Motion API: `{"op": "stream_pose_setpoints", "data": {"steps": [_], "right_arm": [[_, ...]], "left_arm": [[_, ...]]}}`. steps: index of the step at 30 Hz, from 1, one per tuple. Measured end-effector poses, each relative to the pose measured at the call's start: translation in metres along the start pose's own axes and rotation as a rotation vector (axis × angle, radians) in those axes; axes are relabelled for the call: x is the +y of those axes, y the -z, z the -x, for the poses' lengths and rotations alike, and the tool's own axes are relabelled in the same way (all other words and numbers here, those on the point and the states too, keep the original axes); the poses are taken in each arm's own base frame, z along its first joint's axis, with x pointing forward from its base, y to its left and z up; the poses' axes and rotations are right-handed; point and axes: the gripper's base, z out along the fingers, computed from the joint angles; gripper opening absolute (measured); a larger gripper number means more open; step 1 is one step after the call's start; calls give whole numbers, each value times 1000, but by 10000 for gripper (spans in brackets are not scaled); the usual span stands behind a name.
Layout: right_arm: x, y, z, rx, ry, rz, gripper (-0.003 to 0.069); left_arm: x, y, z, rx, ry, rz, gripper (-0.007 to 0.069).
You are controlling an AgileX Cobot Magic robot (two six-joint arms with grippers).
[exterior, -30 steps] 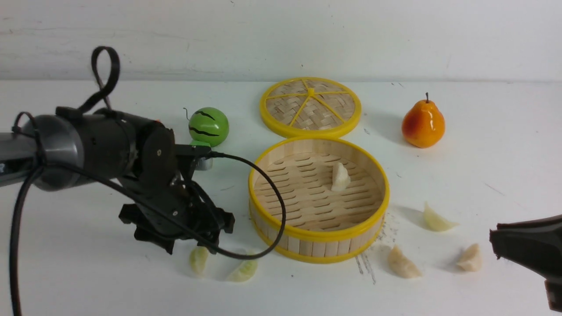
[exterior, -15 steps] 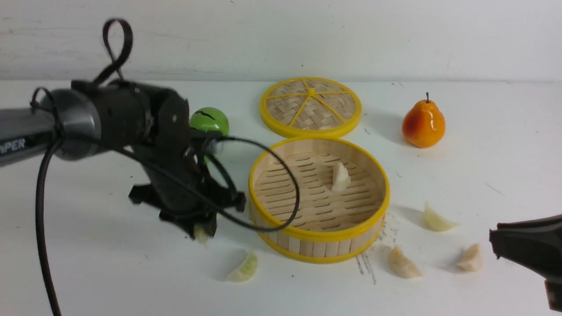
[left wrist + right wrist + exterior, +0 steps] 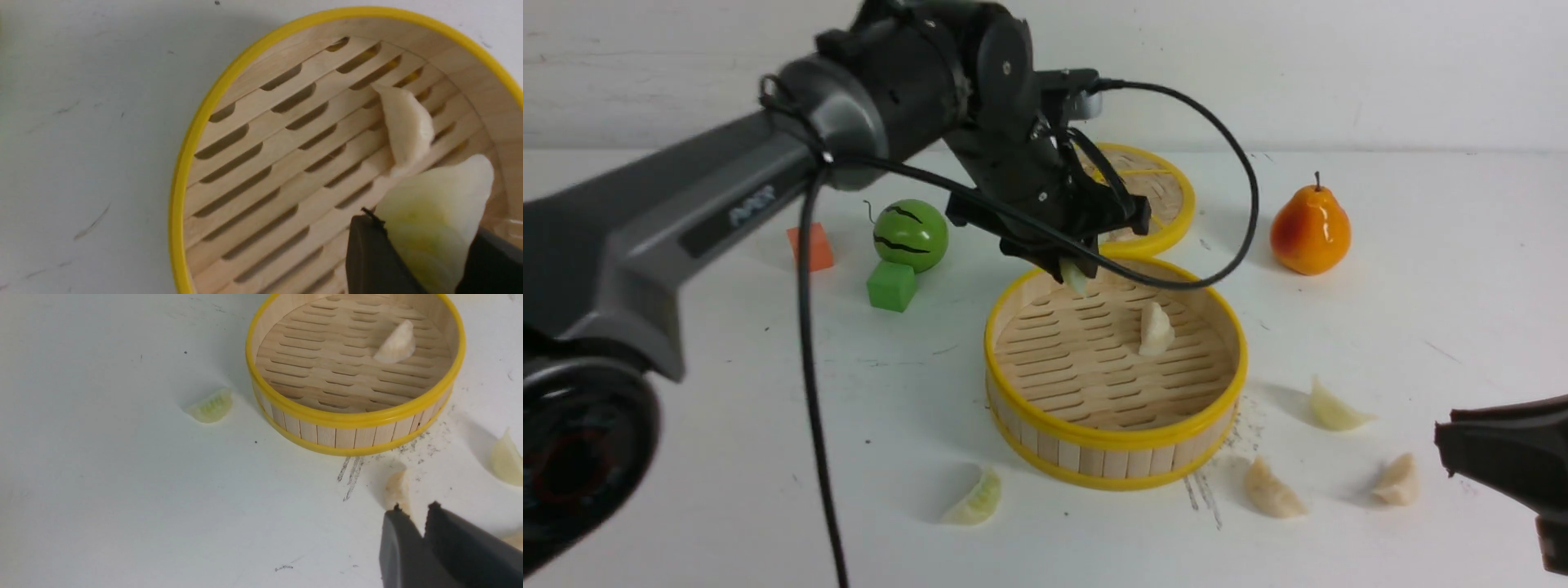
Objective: Put the dumplings into the steamer on the white table.
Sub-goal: 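Place the dumpling into the bamboo steamer basket with the left gripper, then reach for and grasp a dumpling on the table with the left gripper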
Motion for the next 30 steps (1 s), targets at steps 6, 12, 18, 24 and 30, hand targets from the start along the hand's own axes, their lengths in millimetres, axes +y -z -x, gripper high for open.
{"op": "stream_pose_setpoints", "data": {"steps": [6, 12, 18, 24, 30], "right_arm": [[-1, 0, -1, 8, 15, -11, 101], [-3, -1, -3, 18, 28, -26, 105], [-8, -9, -15, 25, 8, -53, 105], [-9, -10, -16, 12, 1, -65, 109], [-11, -10, -14, -12, -2, -79, 114]], "left_arm": [[6, -55, -5, 63, 12, 16, 202], [10, -83, -8, 58, 12, 22, 251], [9, -80, -6, 47, 10, 20, 447], [-2, -19, 18, -13, -27, 9, 534], [-17, 96, 36, -110, -139, -12, 541]]}}
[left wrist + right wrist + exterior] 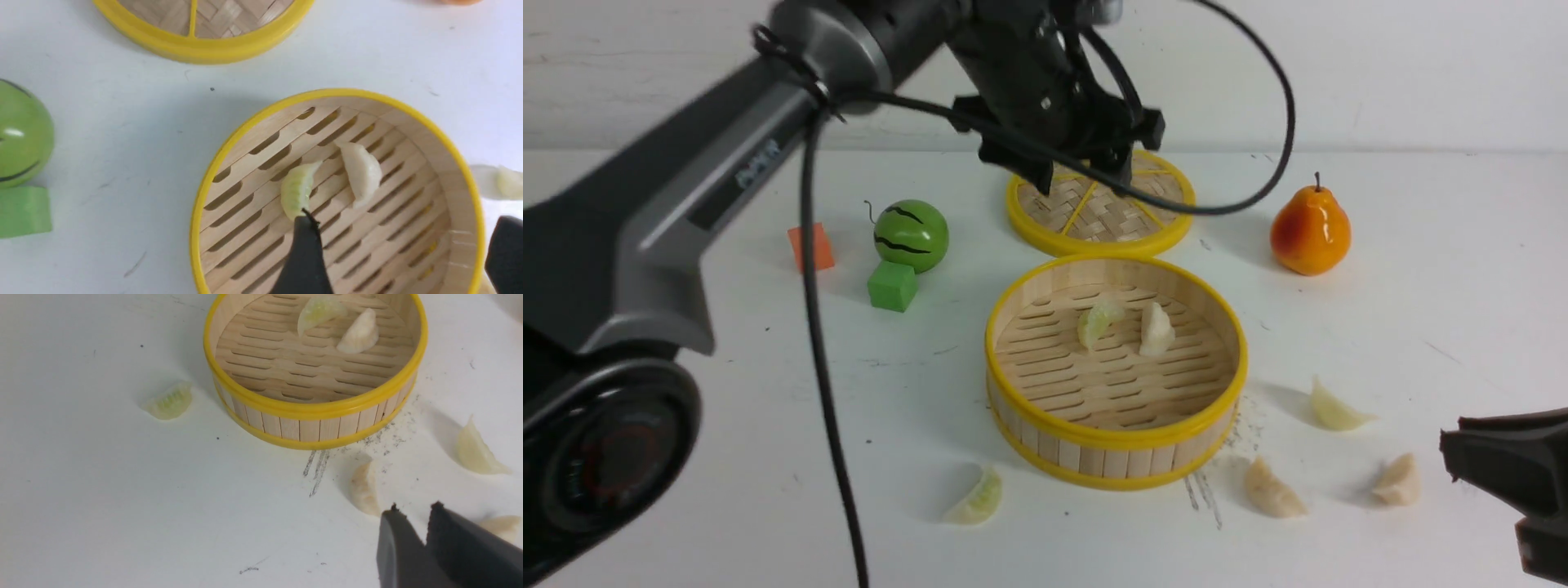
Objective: Put the dumplings into the steamer on the white table.
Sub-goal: 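Reach for and grasp a dumpling on the table with the left gripper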
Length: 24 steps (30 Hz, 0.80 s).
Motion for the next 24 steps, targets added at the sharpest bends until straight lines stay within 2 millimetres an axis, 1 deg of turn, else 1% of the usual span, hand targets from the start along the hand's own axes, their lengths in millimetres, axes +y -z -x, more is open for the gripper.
{"op": "stream_pose_setpoints", "data": {"steps": [3, 4, 5, 7, 8, 9, 10, 13, 15, 16, 17, 18, 19, 21, 22, 24], "right_arm": [[0, 0, 0, 0, -1, 1, 118], [0, 0, 0, 0, -1, 1, 118], [0, 0, 0, 0, -1, 1, 118], [0, 0, 0, 1, -3, 3, 122], [0, 0, 0, 2, -3, 4, 123], [1, 0, -1, 6, -3, 7, 125], [1, 0, -1, 6, -3, 7, 125], [1, 0, -1, 11, -4, 11, 128], [1, 0, -1, 10, -7, 14, 129], [1, 0, -1, 8, -11, 16, 129], [1, 0, -1, 8, -12, 16, 129], [2, 0, -1, 7, -14, 17, 130], [2, 0, 0, 5, -16, 18, 131], [2, 0, 0, 0, -19, 17, 132], [2, 0, 0, -3, -23, 18, 132], [2, 0, 0, -5, -25, 18, 134]], "left_arm": [[-2, 35, 1, -29, -29, -5, 541], [-2, 34, 0, -25, -29, -4, 541], [-2, 45, -3, -27, -33, -5, 541], [-1, 55, -13, 2, -41, 0, 541], [0, 55, -19, 26, -44, 3, 541], [1, 62, -26, 43, -55, 7, 541], [1, 60, -30, 61, -56, 9, 541], [8, 72, -65, 158, -77, 39, 541], [12, 74, -86, 215, -78, 53, 541], [15, 72, -103, 266, -81, 58, 541], [16, 72, -110, 282, -83, 56, 541], [18, 64, -123, 317, -83, 48, 541], [19, 60, -129, 331, -84, 43, 541], [20, 47, -144, 362, -84, 19, 541], [20, 36, -154, 381, -84, -1, 541], [22, 18, -168, 396, -92, -24, 541]]}}
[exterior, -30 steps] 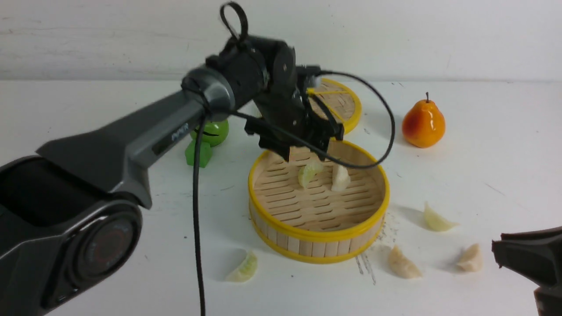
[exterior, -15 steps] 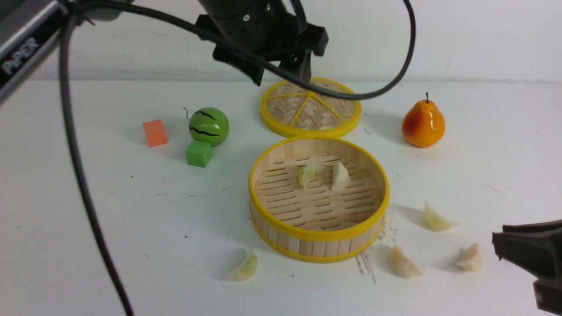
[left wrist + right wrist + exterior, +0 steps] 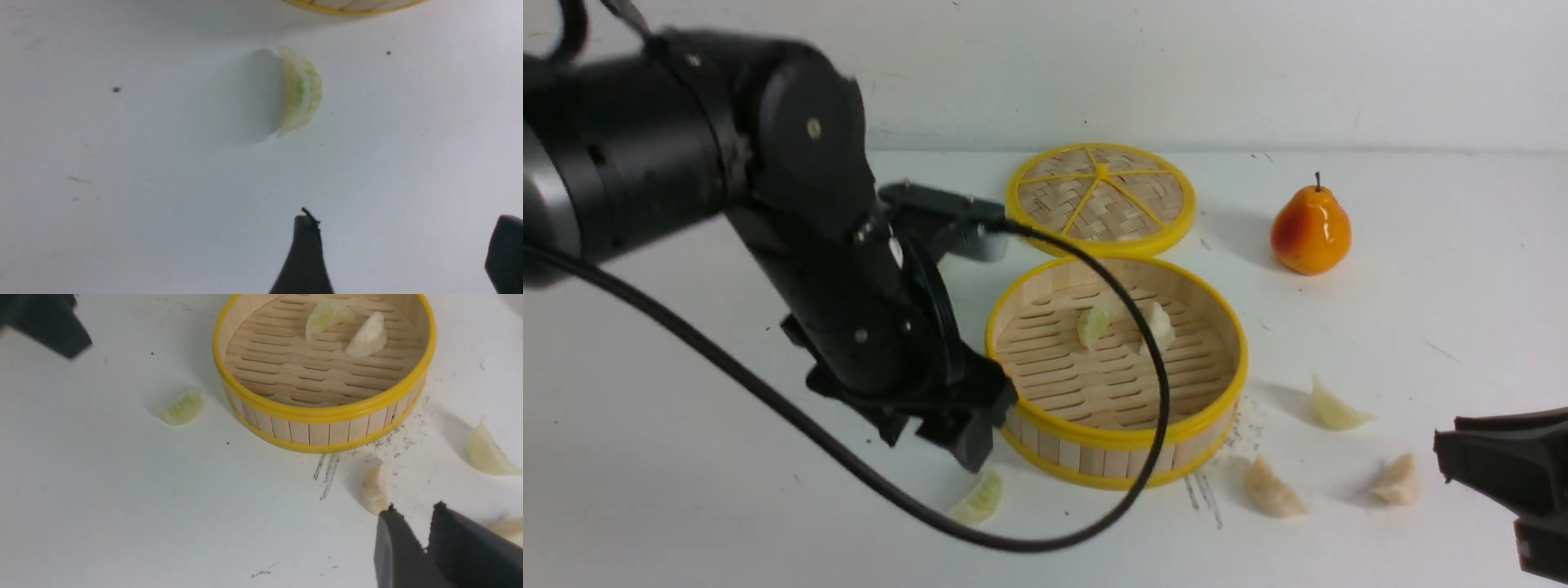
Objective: Put the dumplings into the steamer on the white table.
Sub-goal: 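Reach for and grasp a dumpling on the table with the left gripper, then place the dumpling into the bamboo steamer basket with the left gripper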
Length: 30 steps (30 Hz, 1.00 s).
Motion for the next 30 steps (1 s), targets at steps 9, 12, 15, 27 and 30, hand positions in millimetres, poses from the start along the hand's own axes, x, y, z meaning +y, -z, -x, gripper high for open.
{"op": "stream_pose_setpoints", "data": {"steps": [9, 12, 15, 27, 30], "right_arm": [[0, 0, 0, -2, -5, 3, 143], [0, 0, 0, -2, -5, 3, 143], [0, 0, 0, -1, -5, 4, 146], [0, 0, 0, -1, -6, 4, 147], [0, 0, 0, -2, -6, 4, 147]], "left_arm": [[11, -77, 10, -28, -54, 19, 541], [15, -101, 10, 1, -51, 23, 541], [17, -119, 8, 46, -45, 25, 528], [9, -83, 38, 86, 64, 1, 170], [2, -42, 67, -31, 80, -14, 170]]}}
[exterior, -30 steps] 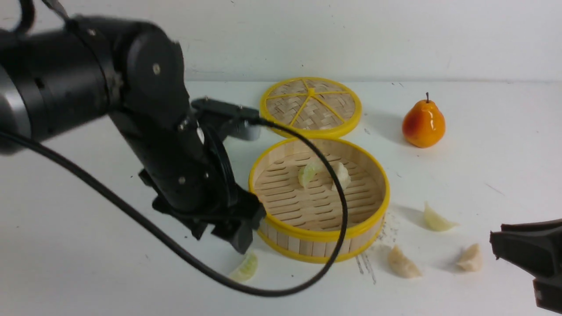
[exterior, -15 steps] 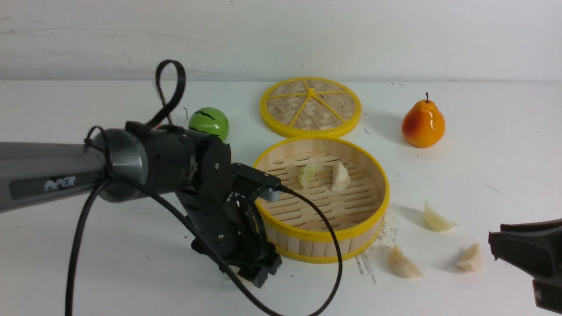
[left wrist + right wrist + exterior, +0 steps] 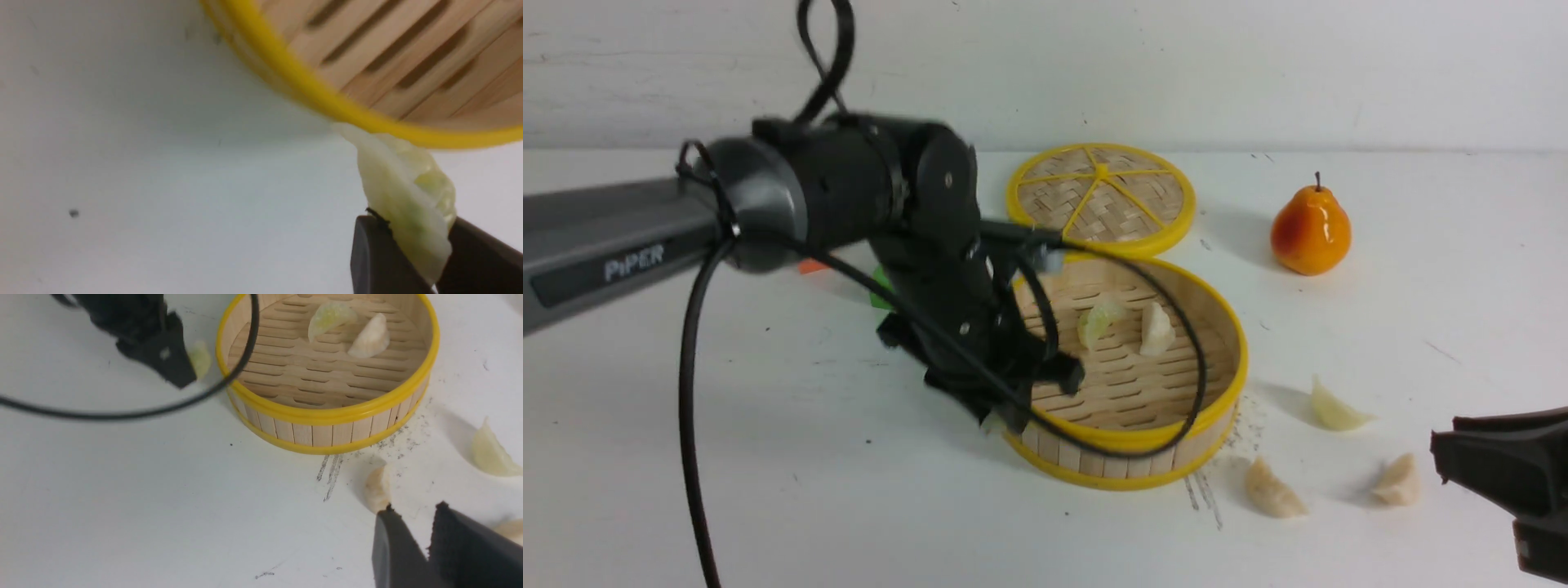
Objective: Put the dumplings into the steamer on the white table.
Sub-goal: 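Place the dumpling into the bamboo steamer basket with the left gripper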
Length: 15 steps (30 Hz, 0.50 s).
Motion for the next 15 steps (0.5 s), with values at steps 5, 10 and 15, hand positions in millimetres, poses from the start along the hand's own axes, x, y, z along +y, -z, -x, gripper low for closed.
{"op": "stream_pose_setpoints", "data": {"steps": [5, 10, 15], "right_arm": [[0, 0, 0, -3, 0, -2, 147], [0, 0, 0, -2, 0, -1, 147], [0, 0, -1, 7, 0, 5, 149]], "left_arm": [[-11, 38, 39, -178, 23, -33, 170], [-7, 3, 63, -197, 104, -30, 170], [5, -49, 68, -150, 154, 39, 170]]}}
